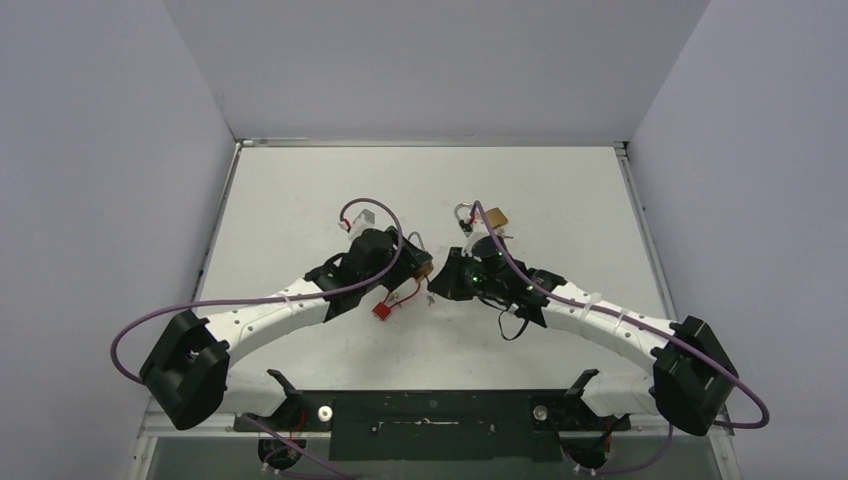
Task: Unlock with the key
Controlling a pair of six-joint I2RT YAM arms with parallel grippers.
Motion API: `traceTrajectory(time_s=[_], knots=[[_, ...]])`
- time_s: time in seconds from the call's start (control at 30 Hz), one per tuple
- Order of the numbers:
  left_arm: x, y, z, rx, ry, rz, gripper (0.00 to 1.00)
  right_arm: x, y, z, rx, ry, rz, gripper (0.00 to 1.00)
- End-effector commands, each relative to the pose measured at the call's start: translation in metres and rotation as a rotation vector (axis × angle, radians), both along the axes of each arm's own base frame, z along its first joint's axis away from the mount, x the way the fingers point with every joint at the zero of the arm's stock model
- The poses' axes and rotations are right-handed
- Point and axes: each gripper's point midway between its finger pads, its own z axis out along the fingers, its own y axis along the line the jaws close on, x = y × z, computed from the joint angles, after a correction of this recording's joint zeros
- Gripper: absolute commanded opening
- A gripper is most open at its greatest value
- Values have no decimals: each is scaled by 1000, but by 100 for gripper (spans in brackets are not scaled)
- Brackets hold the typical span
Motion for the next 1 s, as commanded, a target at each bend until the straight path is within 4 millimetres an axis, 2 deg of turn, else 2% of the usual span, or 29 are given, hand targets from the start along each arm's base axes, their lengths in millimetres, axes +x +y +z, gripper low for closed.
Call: traceTrajectory(time_s=[0.0, 0.37, 0.63, 0.77, 0.97], knots=[[5, -17, 52, -155, -100, 7, 17, 24, 3, 15, 11, -14, -104, 0], [5, -20, 54, -225, -70, 49, 15, 44, 9, 16, -2, -52, -148, 0], [-2, -27, 53, -242, -60, 22, 14, 64, 23, 32, 8, -86, -159, 0], [-7, -29, 54, -251, -59, -6, 14, 73, 28, 36, -35, -124, -128, 0], [-14, -33, 65, -302, -63, -43, 14, 73, 32, 38, -26, -201, -31, 0]])
